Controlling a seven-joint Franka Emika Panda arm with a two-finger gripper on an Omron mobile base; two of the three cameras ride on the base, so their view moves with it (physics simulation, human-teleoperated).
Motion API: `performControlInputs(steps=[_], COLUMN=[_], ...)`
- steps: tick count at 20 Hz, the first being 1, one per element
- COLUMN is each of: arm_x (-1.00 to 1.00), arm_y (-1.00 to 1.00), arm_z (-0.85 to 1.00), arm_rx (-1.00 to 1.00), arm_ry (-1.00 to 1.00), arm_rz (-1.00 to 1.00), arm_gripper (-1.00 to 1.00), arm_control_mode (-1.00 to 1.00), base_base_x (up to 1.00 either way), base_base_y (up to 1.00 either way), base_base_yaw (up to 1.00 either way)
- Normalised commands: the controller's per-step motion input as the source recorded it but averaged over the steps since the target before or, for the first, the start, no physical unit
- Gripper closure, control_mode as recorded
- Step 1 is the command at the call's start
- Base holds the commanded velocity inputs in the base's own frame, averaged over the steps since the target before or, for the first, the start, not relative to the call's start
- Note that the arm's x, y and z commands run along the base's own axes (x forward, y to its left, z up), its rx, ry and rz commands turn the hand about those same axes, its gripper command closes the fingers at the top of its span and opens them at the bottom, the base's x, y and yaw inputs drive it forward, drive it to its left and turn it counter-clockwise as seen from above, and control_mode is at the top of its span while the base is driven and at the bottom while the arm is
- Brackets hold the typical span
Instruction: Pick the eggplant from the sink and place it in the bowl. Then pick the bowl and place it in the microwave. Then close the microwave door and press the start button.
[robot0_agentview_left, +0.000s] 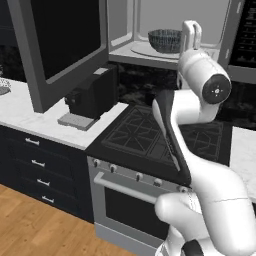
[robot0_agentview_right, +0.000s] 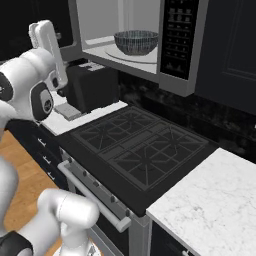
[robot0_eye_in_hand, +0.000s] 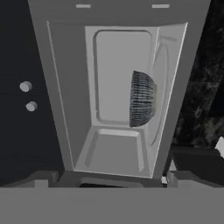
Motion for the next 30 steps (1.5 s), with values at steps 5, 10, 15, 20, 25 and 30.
performControlInputs(steps=[5,10,15,20,25,30], arm_x=[-0.85,-0.3,-0.17,-0.13,-0.12,-0.37], arm_y=[0.78,0.82,0.8,0.79,0.77,0.66], arm_z=[-0.07,-0.18,-0.15,-0.12,-0.2,-0.24], arm_rx=[0.0,0.0,0.0,0.0,0.0,0.02], arm_ry=[-0.17,-0.03,0.0,0.0,0.0,0.0], arm_rz=[-0.04,-0.12,-0.14,-0.11,-0.11,-0.12], arm_gripper=[-1.0,-1.0,-1.0,-1.0,-1.0,-1.0], arm_control_mode=[-1.0,-1.0,-1.0,-1.0,-1.0,-1.0], base_base_x=[0.0,0.0,0.0,0.0,0.0,0.0], base_base_y=[0.0,0.0,0.0,0.0,0.0,0.0], base_base_yaw=[0.0,0.0,0.0,0.0,0.0,0.0])
